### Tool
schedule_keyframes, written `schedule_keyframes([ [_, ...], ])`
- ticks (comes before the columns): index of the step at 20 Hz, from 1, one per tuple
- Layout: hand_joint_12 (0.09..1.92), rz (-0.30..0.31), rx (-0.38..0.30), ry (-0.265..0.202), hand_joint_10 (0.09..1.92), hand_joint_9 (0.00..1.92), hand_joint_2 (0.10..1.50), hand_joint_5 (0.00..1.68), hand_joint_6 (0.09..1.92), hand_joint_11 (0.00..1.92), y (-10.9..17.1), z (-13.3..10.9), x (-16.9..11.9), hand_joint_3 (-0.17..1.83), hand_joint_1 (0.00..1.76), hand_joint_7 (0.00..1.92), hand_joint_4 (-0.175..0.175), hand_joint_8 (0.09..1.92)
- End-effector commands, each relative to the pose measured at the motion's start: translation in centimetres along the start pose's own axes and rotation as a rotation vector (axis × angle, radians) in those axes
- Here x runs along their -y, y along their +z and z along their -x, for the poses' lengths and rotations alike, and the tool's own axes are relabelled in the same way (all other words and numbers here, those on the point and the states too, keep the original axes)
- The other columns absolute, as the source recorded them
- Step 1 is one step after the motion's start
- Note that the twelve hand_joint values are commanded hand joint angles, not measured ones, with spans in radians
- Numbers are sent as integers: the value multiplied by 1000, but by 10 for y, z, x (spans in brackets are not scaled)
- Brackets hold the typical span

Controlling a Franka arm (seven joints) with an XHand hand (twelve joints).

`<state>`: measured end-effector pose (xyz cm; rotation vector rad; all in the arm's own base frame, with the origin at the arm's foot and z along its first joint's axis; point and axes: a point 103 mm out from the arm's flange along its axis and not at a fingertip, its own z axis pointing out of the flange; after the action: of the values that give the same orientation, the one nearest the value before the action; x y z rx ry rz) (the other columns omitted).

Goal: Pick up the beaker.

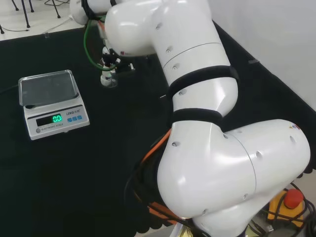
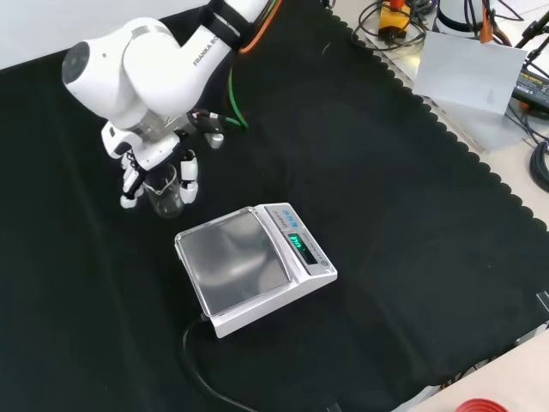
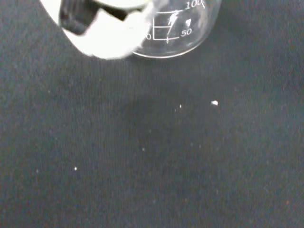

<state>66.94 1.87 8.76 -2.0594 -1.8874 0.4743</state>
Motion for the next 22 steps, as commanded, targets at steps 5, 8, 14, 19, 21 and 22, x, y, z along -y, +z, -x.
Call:
schedule_keyframes([
  [5, 921, 298, -72, 88, 407, 1369, 625, 1266, 590, 1292, 7, 2, 13, 604, 1168, 1141, 88, 817],
  [8, 790, 314, -74, 94, 282, 1468, 783, 1271, 560, 1410, 6, 4, 13, 389, 1295, 1293, -155, 566],
  [14, 697, 343, -70, 77, 219, 1535, 587, 1349, 500, 1488, -10, 3, 21, 706, 1306, 1434, 33, 462],
  [19, 683, 365, -65, 49, 215, 1551, 571, 1350, 507, 1491, -39, 0, 38, 734, 1307, 1443, 38, 460],
  [21, 681, 380, -62, 32, 214, 1553, 571, 1349, 512, 1493, -51, -4, 46, 734, 1307, 1442, 43, 458],
  [22, 676, 387, -61, 23, 209, 1553, 623, 1331, 521, 1493, -57, -7, 50, 652, 1309, 1407, -36, 474],
])
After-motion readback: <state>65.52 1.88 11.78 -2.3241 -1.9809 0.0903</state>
